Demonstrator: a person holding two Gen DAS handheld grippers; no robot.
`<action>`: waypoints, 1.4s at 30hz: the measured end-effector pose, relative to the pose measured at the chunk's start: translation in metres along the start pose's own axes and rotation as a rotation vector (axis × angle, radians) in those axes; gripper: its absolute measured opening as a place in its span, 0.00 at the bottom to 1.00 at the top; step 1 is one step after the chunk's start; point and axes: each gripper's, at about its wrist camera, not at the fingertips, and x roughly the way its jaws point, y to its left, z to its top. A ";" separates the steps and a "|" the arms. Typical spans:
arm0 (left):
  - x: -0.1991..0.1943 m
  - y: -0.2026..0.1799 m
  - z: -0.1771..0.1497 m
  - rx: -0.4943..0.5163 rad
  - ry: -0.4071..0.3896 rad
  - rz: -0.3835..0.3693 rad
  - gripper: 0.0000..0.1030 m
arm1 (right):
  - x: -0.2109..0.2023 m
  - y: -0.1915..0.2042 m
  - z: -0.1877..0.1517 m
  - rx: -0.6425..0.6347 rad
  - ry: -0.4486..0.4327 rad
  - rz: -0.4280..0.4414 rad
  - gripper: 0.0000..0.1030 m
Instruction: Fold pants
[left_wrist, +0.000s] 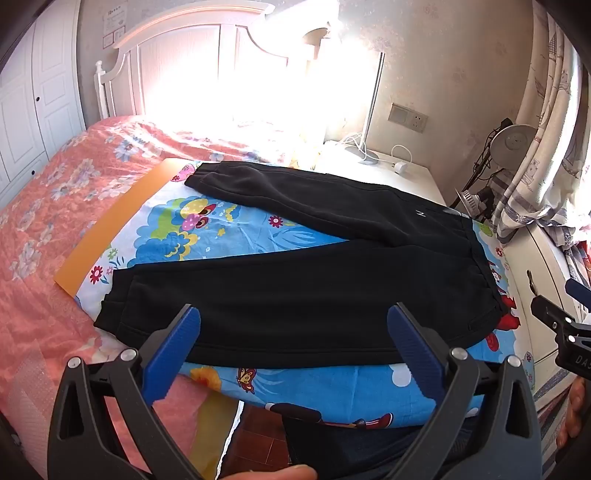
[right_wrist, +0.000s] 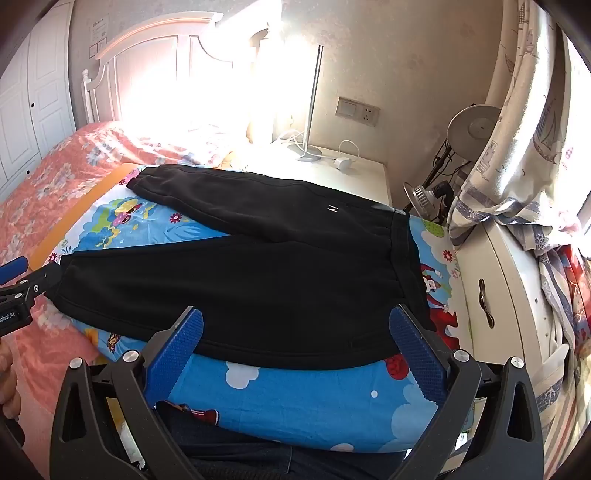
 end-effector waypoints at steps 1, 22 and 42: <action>0.000 0.000 0.000 0.000 0.000 0.000 0.98 | 0.000 0.000 0.000 0.001 0.002 0.002 0.95; 0.092 -0.040 -0.024 0.094 0.116 -0.170 0.98 | 0.163 -0.102 -0.042 0.260 0.373 0.123 0.95; 0.248 -0.023 -0.007 -0.137 0.387 -0.196 0.98 | 0.497 -0.248 0.184 -0.242 0.556 0.152 0.57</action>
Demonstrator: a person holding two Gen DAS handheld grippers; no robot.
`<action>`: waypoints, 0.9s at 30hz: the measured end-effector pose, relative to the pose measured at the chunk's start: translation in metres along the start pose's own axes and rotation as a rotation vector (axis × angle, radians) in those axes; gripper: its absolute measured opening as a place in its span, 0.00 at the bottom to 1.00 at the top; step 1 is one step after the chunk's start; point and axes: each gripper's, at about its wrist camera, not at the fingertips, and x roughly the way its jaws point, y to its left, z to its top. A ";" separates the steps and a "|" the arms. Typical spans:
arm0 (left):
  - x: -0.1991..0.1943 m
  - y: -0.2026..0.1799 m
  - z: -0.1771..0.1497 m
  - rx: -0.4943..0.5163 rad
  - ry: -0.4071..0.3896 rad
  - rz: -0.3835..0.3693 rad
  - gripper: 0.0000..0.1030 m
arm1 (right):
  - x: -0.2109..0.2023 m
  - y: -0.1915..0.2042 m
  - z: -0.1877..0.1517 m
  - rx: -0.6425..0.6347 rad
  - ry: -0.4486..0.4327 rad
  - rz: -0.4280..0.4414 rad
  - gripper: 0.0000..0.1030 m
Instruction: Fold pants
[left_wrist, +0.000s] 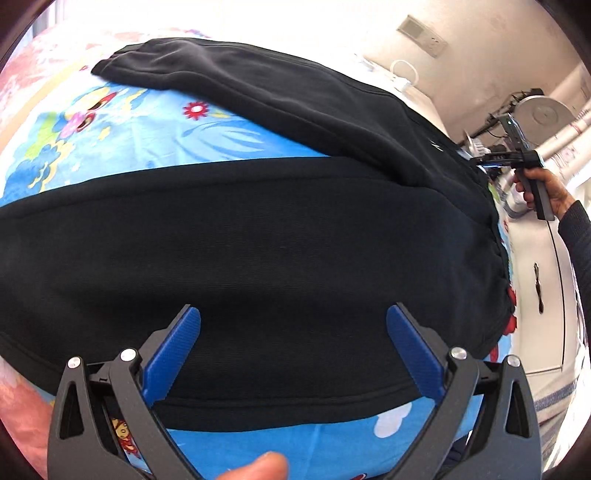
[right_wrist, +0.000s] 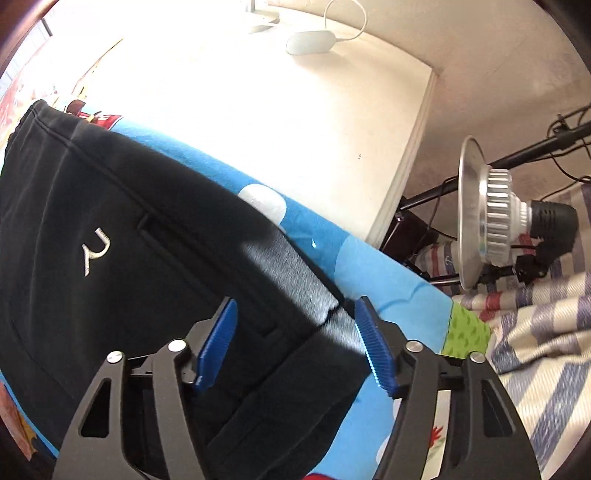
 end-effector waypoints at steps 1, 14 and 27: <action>-0.002 0.008 0.002 -0.022 -0.003 0.008 0.98 | 0.007 -0.003 0.004 -0.011 0.010 0.015 0.57; -0.005 0.005 0.093 0.002 -0.089 -0.021 0.97 | -0.065 0.005 -0.025 -0.092 -0.205 0.148 0.07; 0.095 0.082 0.278 -0.498 -0.006 -0.404 0.50 | -0.155 0.155 -0.205 -0.122 -0.406 0.279 0.06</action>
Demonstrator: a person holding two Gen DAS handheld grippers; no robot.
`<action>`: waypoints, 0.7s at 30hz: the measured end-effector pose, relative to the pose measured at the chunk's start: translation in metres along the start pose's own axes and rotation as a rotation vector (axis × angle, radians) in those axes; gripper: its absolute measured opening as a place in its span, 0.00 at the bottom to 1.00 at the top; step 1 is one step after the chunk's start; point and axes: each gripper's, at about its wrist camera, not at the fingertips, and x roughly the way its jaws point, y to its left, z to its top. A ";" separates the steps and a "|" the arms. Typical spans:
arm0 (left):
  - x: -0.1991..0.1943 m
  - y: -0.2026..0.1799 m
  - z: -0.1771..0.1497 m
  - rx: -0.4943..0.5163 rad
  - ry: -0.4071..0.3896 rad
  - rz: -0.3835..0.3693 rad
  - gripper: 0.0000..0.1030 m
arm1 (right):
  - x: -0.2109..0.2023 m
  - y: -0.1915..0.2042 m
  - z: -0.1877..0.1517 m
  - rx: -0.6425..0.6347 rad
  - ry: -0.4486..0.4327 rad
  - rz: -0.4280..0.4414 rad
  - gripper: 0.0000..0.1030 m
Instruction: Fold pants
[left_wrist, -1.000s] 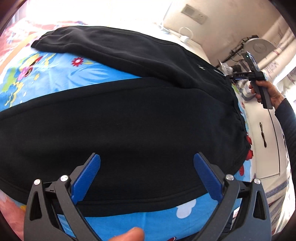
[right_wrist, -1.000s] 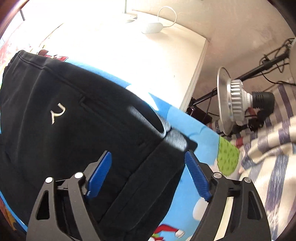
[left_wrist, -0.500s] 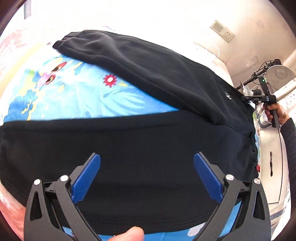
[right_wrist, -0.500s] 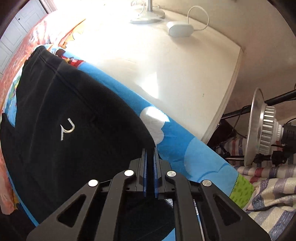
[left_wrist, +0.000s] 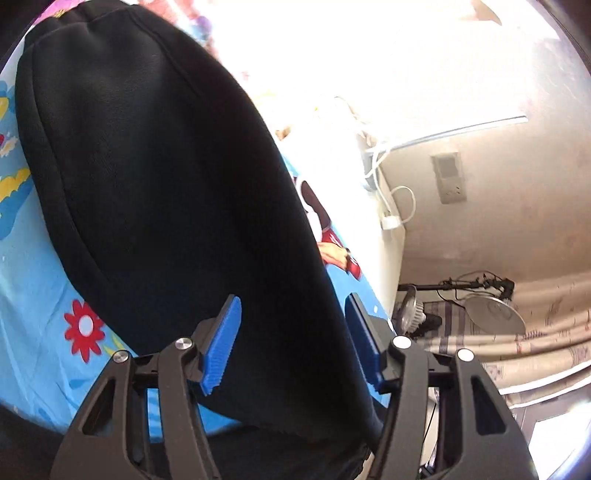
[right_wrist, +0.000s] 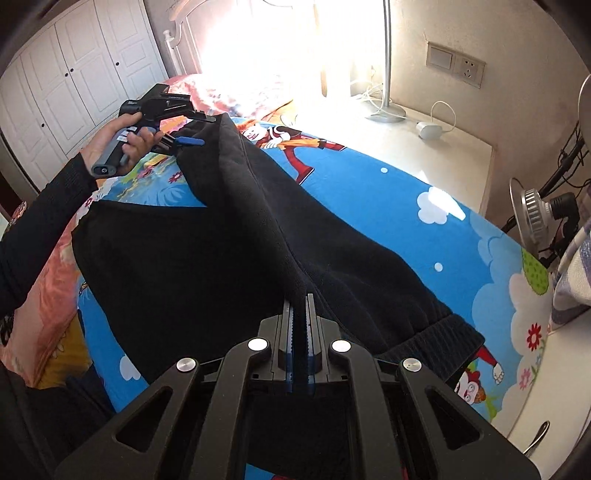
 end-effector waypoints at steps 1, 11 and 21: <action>0.004 0.006 0.007 -0.035 0.000 0.008 0.46 | 0.001 0.002 -0.004 0.006 0.001 -0.001 0.06; 0.003 0.012 0.022 -0.070 -0.017 0.087 0.08 | -0.005 0.004 -0.027 0.000 0.022 -0.090 0.06; -0.141 0.118 -0.243 -0.011 -0.109 0.053 0.08 | 0.003 -0.023 -0.142 0.299 0.105 -0.112 0.10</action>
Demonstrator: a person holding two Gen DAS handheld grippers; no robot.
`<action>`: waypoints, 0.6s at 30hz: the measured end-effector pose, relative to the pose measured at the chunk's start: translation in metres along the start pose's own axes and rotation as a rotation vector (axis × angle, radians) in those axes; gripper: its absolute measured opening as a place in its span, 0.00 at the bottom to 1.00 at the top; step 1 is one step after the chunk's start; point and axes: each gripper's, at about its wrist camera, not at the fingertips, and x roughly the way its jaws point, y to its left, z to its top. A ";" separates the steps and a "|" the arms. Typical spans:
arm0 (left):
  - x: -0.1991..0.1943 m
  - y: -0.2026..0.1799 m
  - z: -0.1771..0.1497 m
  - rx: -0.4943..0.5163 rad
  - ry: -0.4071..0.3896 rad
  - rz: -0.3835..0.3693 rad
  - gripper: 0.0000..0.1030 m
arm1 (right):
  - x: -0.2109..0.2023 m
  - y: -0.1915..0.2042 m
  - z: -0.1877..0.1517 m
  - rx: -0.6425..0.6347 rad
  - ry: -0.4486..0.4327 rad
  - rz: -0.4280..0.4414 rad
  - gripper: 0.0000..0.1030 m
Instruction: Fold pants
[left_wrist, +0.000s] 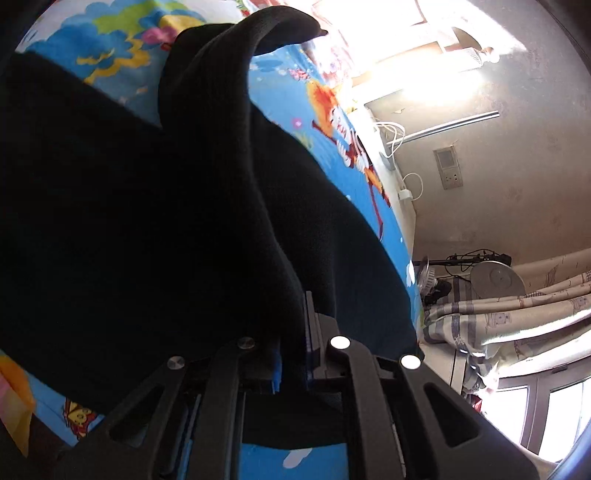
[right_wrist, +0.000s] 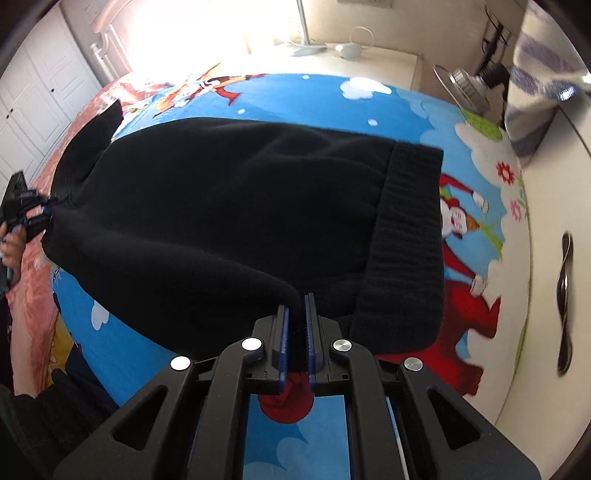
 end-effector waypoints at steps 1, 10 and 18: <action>0.004 0.014 -0.015 0.000 0.004 0.020 0.08 | 0.003 -0.005 -0.009 0.037 -0.005 0.017 0.12; -0.002 0.013 -0.032 0.066 -0.047 -0.014 0.26 | -0.055 -0.037 -0.051 0.387 -0.255 0.103 0.83; 0.011 0.024 -0.027 0.017 -0.038 -0.017 0.29 | -0.019 -0.067 -0.032 0.615 -0.236 0.196 0.66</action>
